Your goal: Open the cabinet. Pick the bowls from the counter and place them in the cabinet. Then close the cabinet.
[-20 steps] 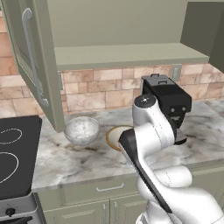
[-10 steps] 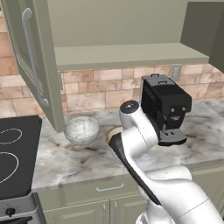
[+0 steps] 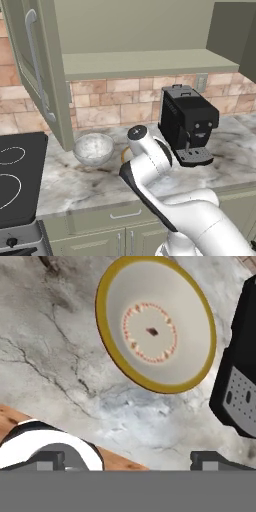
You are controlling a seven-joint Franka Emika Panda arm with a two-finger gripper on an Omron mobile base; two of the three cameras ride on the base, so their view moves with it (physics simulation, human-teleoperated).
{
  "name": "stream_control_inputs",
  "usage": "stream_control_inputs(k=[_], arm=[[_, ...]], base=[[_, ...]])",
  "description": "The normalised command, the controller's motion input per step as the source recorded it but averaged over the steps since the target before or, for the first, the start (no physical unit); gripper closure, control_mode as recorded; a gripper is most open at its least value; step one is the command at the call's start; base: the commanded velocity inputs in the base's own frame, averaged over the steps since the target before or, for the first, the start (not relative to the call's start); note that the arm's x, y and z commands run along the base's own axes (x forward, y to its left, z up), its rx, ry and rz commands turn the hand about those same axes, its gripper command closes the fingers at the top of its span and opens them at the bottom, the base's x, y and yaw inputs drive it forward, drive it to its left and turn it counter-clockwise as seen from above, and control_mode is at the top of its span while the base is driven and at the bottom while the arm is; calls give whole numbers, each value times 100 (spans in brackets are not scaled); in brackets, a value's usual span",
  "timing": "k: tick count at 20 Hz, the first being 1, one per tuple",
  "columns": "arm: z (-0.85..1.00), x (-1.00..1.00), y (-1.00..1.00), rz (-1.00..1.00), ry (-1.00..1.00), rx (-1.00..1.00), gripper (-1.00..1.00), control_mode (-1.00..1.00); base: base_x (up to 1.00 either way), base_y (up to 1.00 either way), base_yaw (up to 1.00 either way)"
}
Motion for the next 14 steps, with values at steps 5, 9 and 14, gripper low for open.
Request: stream_control_inputs(k=[5, 9, 14], arm=[[-15, 27, 1, 0, 0, 0, -100, -100], [-11, 28, 1, 0, 0, 0, -100, -100], [-9, 23, 9, 0, 0, 0, -100, -100]], base=[[0, 0, 0], [0, 0, 0], [0, 0, 0]])
